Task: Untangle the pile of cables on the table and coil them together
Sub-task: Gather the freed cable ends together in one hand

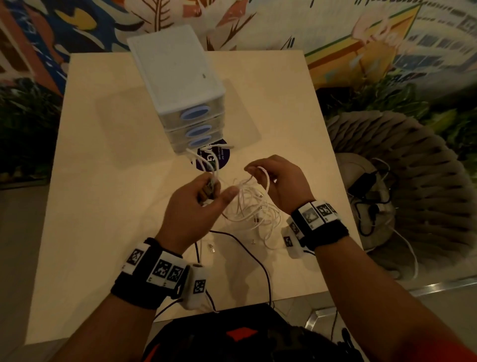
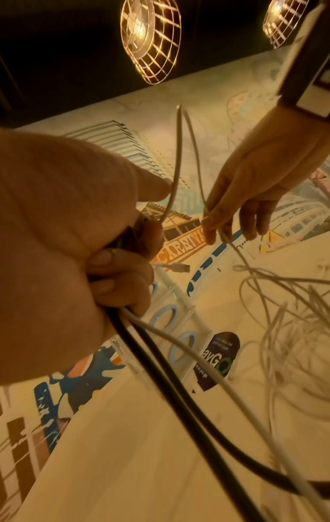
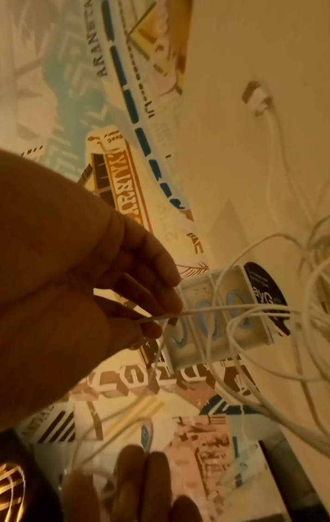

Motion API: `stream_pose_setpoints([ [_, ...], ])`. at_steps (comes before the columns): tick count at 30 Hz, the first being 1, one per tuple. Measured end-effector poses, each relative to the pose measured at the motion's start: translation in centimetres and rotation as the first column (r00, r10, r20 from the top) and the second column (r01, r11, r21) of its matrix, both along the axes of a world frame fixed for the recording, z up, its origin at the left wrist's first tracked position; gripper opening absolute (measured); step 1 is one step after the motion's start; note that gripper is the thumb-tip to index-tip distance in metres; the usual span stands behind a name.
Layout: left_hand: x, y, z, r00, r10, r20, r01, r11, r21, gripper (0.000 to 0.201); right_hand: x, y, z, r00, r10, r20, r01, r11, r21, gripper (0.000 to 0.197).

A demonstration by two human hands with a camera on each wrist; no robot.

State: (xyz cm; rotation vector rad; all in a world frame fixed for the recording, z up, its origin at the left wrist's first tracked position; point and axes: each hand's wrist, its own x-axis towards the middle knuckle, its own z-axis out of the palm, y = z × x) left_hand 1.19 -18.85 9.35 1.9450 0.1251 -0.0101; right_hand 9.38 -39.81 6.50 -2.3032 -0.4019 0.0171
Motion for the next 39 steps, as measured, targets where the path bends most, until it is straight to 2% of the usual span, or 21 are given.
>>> stream_pose_setpoints([
  [4, 0.3, -1.0, 0.7, 0.997, -0.076, -0.006, 0.075, 0.996, -0.038, 0.061, -0.1, 0.9, 1.1, 0.996, 0.039, 0.077, -0.028, 0.990, -0.136, 0.022],
  [9, 0.2, -2.2, 1.5, 0.985, -0.172, -0.029, 0.170, 0.984, -0.058, 0.064, 0.4, 2.2, 1.3, 0.987, 0.161, -0.011, -0.156, 0.933, -0.325, 0.029],
  [15, 0.1, -2.1, 0.8, 0.957, -0.283, -0.061, 0.285, 0.957, 0.043, 0.035, 0.0, 2.7, 0.4, 0.986, 0.160, 0.037, -0.145, 0.953, -0.267, 0.024],
  [19, 0.2, -1.3, 1.0, 0.979, -0.201, 0.021, 0.202, 0.977, -0.070, 0.027, 0.5, 1.7, -1.0, 0.995, 0.096, -0.019, -0.098, 0.959, -0.265, 0.022],
  [22, 0.4, -0.1, 1.3, 0.998, -0.036, 0.061, 0.050, 0.966, -0.253, 0.017, 0.8, 0.6, -2.5, 0.990, 0.047, -0.130, -0.085, 0.947, -0.310, 0.025],
  [24, 0.6, 0.7, 1.4, 0.995, 0.041, 0.091, -0.011, 0.953, -0.303, 0.014, 0.8, 0.0, -3.2, 0.978, 0.046, -0.203, -0.107, 0.949, -0.297, 0.025],
  [28, 0.5, 1.7, 1.7, 0.982, 0.118, 0.149, -0.067, 0.949, -0.307, 0.017, 0.5, -0.2, -3.2, 0.971, 0.051, -0.233, -0.105, 0.968, -0.228, 0.021],
  [33, 0.0, 2.2, 1.3, 0.979, 0.166, 0.118, -0.125, 0.946, -0.299, 0.020, 0.7, -0.1, -2.9, 0.984, -0.026, -0.178, 0.004, 0.992, -0.123, 0.021],
  [36, 0.0, 2.4, 0.9, 0.979, 0.166, 0.116, -0.131, 0.956, -0.263, 0.028, 0.9, -0.1, -2.2, 0.976, -0.048, -0.212, 0.035, 0.997, -0.066, 0.021],
  [39, -0.2, 2.6, 0.7, 0.976, 0.187, 0.111, -0.151, 0.950, -0.273, 0.022, 1.0, -0.1, -1.4, 0.986, -0.058, -0.155, 0.052, 0.998, -0.043, 0.017],
])
